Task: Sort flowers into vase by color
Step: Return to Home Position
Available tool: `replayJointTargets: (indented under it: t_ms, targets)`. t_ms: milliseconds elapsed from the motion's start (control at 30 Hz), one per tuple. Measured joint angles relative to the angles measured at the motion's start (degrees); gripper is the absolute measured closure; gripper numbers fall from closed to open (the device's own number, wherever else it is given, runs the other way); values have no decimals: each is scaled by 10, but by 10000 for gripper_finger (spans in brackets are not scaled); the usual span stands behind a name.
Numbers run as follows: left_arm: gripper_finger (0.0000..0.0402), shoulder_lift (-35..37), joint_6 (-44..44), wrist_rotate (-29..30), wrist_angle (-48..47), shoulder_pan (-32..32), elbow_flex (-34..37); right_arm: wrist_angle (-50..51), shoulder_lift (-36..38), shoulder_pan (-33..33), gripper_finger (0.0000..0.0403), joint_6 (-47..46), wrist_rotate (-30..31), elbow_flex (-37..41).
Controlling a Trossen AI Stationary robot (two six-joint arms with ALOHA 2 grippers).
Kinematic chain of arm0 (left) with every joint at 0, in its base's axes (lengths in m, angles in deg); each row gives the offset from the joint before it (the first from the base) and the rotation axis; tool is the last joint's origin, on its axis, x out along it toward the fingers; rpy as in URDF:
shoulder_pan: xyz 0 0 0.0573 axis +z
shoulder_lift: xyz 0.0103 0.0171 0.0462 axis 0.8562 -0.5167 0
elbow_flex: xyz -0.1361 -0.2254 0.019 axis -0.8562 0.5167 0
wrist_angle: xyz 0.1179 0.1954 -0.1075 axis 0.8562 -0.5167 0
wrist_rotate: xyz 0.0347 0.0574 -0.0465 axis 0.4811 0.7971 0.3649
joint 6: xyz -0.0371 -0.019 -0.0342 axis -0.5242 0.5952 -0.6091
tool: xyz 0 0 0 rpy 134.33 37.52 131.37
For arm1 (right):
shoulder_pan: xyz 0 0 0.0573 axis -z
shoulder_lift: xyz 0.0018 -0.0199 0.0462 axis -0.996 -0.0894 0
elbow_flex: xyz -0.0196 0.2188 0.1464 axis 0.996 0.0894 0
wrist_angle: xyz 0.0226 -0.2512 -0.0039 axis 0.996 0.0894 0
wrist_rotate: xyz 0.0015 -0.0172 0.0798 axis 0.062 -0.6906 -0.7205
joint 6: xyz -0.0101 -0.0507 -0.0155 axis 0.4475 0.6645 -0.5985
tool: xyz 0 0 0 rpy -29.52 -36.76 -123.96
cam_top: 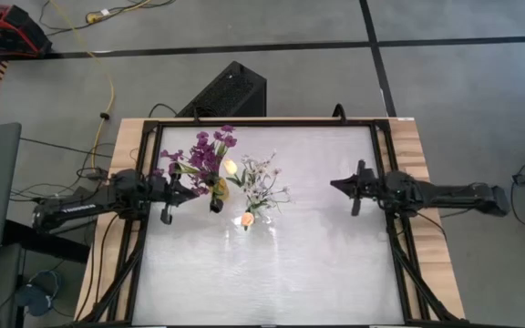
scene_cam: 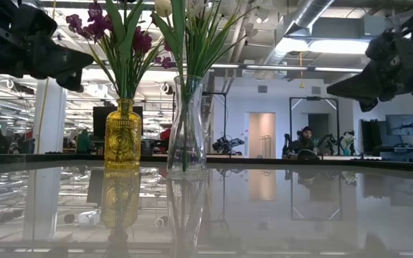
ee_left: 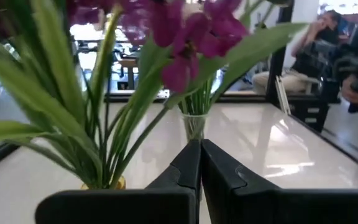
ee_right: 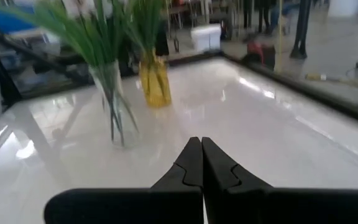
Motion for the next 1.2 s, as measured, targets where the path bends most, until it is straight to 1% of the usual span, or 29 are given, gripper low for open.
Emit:
replayJointTargets:
  t_ms: [133,233,367,433,533,733,1200]
  targets:
    - [401,2,-35,9,-2,0,0,23,41,12,387,13,-15,-4]
    - [401,1,-64,16,-3,0,0,24,51,15,382,27,-16,-4]
    - [401,1,-97,40,-7,0,1,25,49,14,339,15,-16,-5]
    - [401,1,-96,58,-10,0,1,26,49,14,322,8,-16,-5]
    - [401,1,-80,88,-13,0,1,26,49,14,306,8,-16,-5]
    - [401,1,-83,121,-20,0,2,27,49,14,298,8,-16,-5]
    - [401,1,-84,124,-20,0,2,27,49,14,296,8,-16,-5]
